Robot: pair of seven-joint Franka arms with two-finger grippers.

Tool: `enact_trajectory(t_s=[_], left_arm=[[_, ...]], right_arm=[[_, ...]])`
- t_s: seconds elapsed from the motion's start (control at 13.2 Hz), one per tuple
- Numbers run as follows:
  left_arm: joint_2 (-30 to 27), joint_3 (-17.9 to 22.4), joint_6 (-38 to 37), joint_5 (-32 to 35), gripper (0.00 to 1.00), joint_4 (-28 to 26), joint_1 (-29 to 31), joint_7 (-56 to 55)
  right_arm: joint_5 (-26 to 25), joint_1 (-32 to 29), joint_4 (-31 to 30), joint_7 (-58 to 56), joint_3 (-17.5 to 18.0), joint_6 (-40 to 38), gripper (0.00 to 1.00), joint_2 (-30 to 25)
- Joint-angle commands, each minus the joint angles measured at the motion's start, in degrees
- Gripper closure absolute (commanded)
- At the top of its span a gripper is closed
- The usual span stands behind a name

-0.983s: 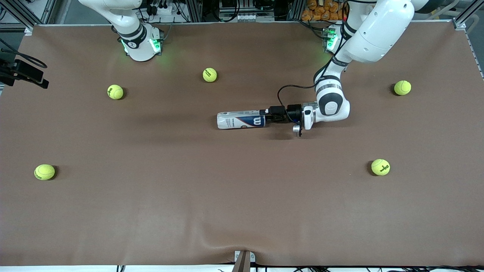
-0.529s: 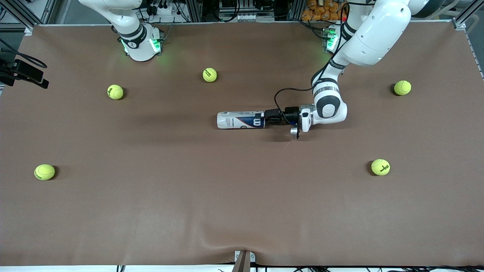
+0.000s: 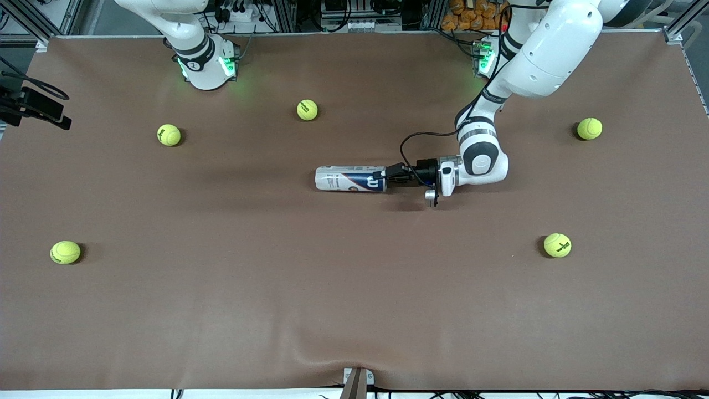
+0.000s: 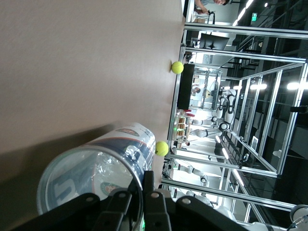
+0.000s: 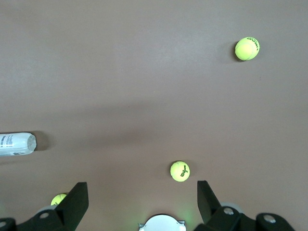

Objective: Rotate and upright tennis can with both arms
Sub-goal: 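Grasp the can's open end with the left gripper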

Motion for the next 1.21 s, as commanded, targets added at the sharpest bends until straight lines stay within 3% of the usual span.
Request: enact_trajectory(t_s=[0.0, 0.3, 0.53, 0.83, 1.13], left_arm=[[-2.0, -1.1, -0.3, -1.0, 1.00, 1.7, 0.5, -4.7], [-5.9, -2.0, 0.9, -0.1, 1.00, 5.0, -0.5, -16.2], [-7.5, -2.0, 7.6, 4.9, 1.00, 8.1, -2.1, -24.0], [-7.9, -2.0, 14.9, 23.2, 1.00, 15.3, -4.0, -42.8], [-9.0, -1.5, 15.2, 40.5, 1.00, 19.0, -3.3, -56.2]], right_arm=[[0.5, -1.2, 0.4, 0.3, 1.0, -0.1, 0.00, -0.2], [0.2, -1.2, 0.4, 0.3, 1.0, -0.1, 0.00, -0.2], [0.2, -1.2, 0.4, 0.3, 1.0, -0.1, 0.00, -0.2], [0.3, -1.2, 0.4, 0.3, 1.0, -0.1, 0.00, -0.2], [0.1, -1.0, 0.4, -0.1, 1.0, -0.1, 0.00, -0.2]])
